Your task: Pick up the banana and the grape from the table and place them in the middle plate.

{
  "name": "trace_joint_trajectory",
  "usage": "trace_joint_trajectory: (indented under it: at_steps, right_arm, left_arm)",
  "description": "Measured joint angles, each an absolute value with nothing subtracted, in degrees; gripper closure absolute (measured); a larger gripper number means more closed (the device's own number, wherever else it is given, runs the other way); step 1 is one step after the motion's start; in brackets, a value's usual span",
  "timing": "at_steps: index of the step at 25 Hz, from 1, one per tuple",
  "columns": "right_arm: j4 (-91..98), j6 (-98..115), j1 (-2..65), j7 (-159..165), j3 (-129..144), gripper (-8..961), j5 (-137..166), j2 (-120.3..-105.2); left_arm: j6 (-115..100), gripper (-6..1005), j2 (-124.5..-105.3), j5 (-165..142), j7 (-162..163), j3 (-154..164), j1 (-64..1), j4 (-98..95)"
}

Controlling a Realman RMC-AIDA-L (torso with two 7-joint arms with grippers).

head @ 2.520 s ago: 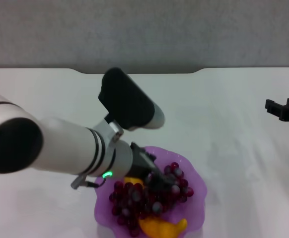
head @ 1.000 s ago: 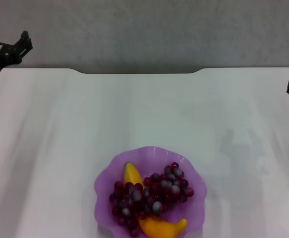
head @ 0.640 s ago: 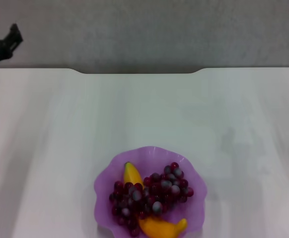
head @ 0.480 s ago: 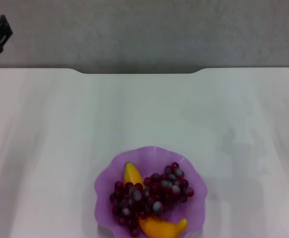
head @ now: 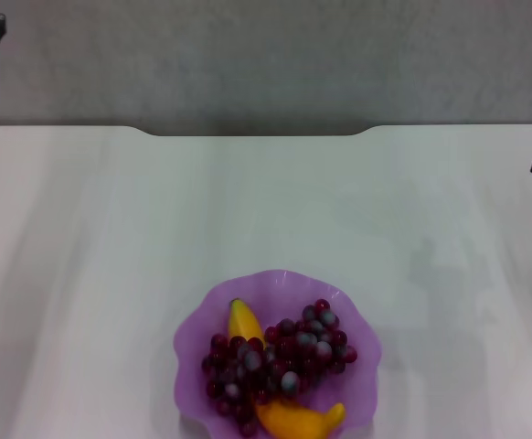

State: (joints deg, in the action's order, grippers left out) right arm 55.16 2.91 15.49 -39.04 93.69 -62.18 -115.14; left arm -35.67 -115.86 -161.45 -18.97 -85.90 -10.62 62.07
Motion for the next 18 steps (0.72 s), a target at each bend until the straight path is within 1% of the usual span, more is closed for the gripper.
trace_joint_trajectory:
  at_steps: [5, 7, 10, 13, 15, 16, 18]
  right_arm:
    - [55.2, 2.6, 15.5, -39.0, 93.7, 347, -62.2, -115.13]
    - [55.2, 2.5, 15.5, -39.0, 93.8, 347, -62.3, -115.13]
    - [55.5, 2.4, 15.4, -39.0, 93.8, 347, -62.3, -115.17]
    - [56.0, 2.4, 15.2, -39.0, 94.0, 347, -62.4, -115.2]
    - [56.5, 2.6, 15.1, -39.0, 94.6, 347, -62.4, -115.21]
    - [56.7, 2.9, 15.1, -39.0, 95.1, 347, -62.3, -115.2]
    - [56.9, 4.1, 15.0, -39.1, 96.6, 347, -62.0, -115.14]
  left_arm:
    - [-33.5, 108, -115.38, -161.8, -7.3, -85.7, -10.6, 62.4]
    - [-32.0, 108, -114.29, -162.6, 1.2, -85.3, -10.9, 62.5]
    - [-30.6, 108, -111.18, -164.1, 14.2, -82.7, -11.0, 62.7]
    - [-29.3, 108, -107.74, -164.4, 19.7, -79.4, -11.2, 62.7]
    - [-26.8, 108, -106.66, -164.4, 18.0, -78.4, -11.5, 62.8]
    - [-25.1, 108, -106.43, -164.5, 15.8, -78.3, -11.7, 62.8]
    - [-22.6, 108, -106.63, -164.5, 10.1, -78.2, -11.7, 63.0]
